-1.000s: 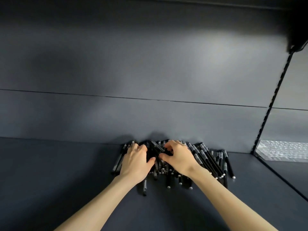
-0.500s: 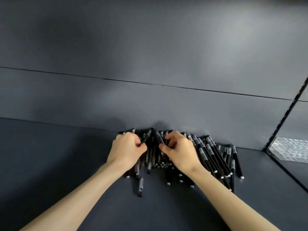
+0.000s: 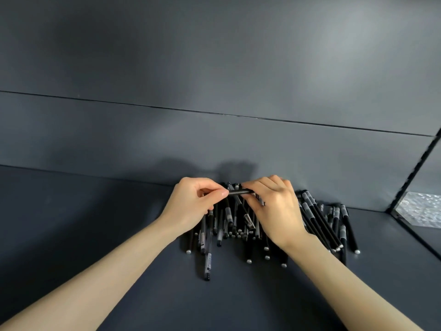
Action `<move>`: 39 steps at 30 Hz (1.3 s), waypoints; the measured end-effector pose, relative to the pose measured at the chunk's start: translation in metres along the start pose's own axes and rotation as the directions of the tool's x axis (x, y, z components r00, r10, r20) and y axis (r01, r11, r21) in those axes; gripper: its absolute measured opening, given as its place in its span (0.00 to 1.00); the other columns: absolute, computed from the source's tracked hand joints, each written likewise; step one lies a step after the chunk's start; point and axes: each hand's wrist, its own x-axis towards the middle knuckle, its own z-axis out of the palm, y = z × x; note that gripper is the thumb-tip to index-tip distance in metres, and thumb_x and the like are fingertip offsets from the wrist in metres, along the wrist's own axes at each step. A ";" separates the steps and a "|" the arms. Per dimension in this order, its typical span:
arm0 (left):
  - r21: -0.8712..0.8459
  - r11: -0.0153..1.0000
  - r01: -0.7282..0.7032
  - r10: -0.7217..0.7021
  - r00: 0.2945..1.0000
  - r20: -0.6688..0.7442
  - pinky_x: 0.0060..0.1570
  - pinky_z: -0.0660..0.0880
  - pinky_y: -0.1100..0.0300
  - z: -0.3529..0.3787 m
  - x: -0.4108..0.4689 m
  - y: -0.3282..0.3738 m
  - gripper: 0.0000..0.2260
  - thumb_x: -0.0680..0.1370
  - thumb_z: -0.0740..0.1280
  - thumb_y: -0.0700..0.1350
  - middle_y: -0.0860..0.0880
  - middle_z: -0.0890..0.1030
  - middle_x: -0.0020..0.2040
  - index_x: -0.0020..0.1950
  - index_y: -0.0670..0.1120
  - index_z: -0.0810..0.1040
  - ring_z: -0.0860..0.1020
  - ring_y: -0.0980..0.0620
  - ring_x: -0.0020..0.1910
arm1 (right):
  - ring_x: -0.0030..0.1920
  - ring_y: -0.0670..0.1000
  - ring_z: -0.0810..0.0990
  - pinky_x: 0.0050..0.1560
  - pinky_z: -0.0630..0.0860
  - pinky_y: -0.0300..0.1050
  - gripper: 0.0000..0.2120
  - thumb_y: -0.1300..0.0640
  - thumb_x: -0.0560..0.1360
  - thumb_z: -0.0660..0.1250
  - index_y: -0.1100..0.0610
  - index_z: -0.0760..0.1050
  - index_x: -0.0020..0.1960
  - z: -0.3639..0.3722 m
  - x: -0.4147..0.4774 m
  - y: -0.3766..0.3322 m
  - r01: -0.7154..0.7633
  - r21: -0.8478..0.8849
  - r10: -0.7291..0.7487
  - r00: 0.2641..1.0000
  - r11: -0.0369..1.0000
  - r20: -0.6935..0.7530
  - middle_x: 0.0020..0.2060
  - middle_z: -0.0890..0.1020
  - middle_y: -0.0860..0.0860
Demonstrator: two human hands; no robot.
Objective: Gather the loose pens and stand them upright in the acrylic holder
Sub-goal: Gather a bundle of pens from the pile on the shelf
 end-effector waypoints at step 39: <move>-0.179 0.903 -0.391 0.351 0.910 -0.221 0.37 0.78 0.63 -0.027 0.021 0.023 0.06 0.77 0.65 0.40 0.45 0.82 0.41 0.49 0.39 0.81 0.82 0.55 0.38 | 0.58 0.38 0.77 0.62 0.68 0.35 0.12 0.55 0.80 0.59 0.53 0.77 0.59 -0.019 0.021 -0.038 -0.644 0.714 0.317 0.762 0.273 0.565 0.53 0.83 0.44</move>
